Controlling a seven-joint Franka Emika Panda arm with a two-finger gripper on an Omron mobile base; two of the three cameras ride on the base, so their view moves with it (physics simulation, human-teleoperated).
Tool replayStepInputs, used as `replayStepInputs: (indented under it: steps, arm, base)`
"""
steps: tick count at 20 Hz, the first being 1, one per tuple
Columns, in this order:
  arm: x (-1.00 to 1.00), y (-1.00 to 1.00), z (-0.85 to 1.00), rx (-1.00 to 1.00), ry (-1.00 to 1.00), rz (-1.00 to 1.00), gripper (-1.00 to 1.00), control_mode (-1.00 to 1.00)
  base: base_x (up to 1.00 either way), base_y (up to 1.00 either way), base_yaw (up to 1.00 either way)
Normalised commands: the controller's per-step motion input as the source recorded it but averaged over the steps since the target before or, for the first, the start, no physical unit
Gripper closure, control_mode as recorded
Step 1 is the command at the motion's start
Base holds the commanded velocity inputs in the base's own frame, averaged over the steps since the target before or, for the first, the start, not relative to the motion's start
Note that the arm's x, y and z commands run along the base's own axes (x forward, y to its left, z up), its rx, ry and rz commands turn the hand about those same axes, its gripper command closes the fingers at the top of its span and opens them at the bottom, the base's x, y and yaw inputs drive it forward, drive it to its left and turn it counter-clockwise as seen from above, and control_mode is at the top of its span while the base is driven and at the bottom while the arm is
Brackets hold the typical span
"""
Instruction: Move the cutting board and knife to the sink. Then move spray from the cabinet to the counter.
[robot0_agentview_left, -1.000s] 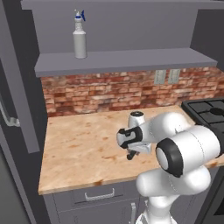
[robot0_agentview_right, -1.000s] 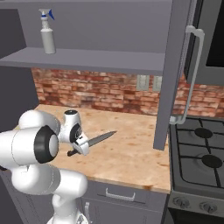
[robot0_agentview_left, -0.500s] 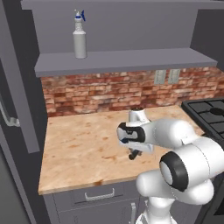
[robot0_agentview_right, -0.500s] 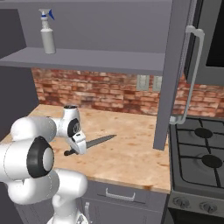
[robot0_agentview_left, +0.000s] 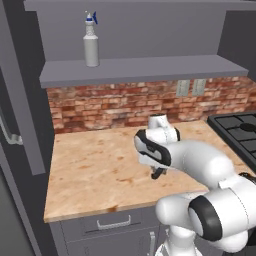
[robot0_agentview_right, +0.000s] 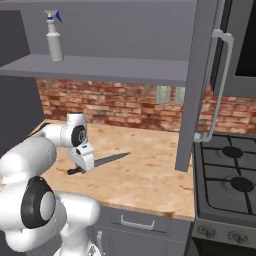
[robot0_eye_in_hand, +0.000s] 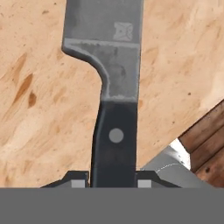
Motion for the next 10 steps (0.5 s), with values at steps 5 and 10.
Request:
replayStepInputs:
  steps: [5, 10]
  arm:
    - [-0.44, 0.0, 0.36, -0.01, 0.0, 0.0, 1.0, -1.0]
    - [-0.43, 0.0, 0.39, 0.0, -0.03, 0.0, 1.0, -1.0]
  base:
    - [0.0, 0.0, 0.0]
    - [0.0, 0.0, 0.0]
